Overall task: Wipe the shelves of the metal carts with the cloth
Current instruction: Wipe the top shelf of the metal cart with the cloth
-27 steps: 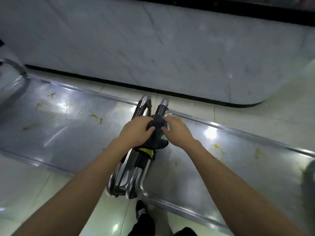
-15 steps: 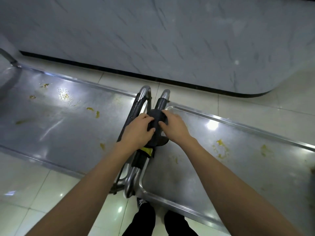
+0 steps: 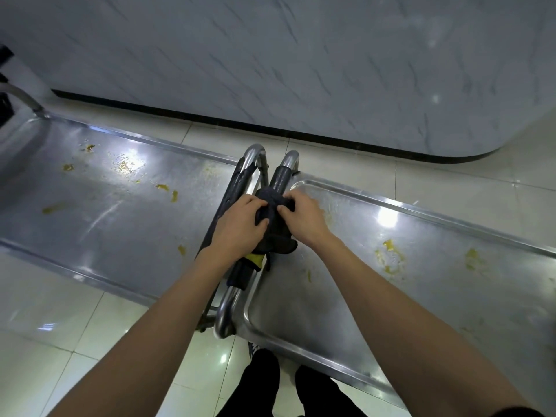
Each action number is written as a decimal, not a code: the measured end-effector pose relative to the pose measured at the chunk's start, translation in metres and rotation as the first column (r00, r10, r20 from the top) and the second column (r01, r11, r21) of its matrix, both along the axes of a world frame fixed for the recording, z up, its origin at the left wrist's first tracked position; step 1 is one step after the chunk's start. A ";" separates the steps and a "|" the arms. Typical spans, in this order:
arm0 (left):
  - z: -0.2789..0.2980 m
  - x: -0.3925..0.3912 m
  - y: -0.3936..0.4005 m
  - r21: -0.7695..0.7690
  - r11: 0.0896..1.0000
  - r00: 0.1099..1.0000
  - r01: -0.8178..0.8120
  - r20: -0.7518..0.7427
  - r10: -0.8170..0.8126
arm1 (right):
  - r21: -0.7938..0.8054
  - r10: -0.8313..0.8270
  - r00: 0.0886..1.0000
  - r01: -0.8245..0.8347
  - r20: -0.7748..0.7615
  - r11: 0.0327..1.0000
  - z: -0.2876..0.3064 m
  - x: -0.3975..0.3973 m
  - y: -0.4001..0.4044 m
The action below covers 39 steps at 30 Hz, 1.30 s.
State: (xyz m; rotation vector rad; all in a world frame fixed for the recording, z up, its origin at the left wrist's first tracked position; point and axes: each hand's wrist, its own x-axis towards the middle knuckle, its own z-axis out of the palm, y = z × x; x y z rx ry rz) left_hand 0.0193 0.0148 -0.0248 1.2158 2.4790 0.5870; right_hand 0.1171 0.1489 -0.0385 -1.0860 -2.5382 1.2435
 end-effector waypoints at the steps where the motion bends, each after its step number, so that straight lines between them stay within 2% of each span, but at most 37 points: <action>1: 0.000 0.000 0.000 0.002 1.000 1.000 -0.002 0.001 0.002 | -0.031 -0.011 1.000 0.010 -0.005 0.999 0.002 -0.001 -0.001; 8: 0.000 -0.001 -0.003 0.013 1.000 1.000 -0.010 0.000 0.010 | 0.004 0.030 0.998 -0.030 0.062 1.000 0.009 -0.006 -0.003; 15: 0.020 -0.006 0.009 0.130 0.992 1.000 0.005 -0.020 -0.003 | 0.207 0.029 0.999 -0.019 -0.044 0.978 0.030 0.016 0.001; 19: 0.036 -0.004 0.027 0.126 0.984 0.992 0.124 -0.052 -0.118 | 0.212 0.043 0.987 -0.010 -0.153 0.977 0.041 0.040 0.007; 23: 0.049 0.011 0.048 0.113 0.950 0.956 0.291 -0.075 -0.283 | 0.217 -0.012 0.969 0.068 -0.249 0.974 0.048 0.063 0.017; 29: 0.053 0.040 0.075 0.158 0.941 0.939 0.298 0.131 -0.319 | 0.251 -0.109 0.953 0.183 -0.283 0.951 0.052 0.096 0.039; 34: 0.049 0.071 0.098 0.281 0.937 0.910 0.209 0.295 -0.292 | 0.312 -0.198 0.923 0.305 -0.331 0.900 0.053 0.123 0.044; 39: 0.043 0.090 0.114 0.304 0.939 0.898 0.161 0.350 -0.268 | 0.230 -0.331 0.878 0.421 -0.346 0.877 0.033 0.152 0.027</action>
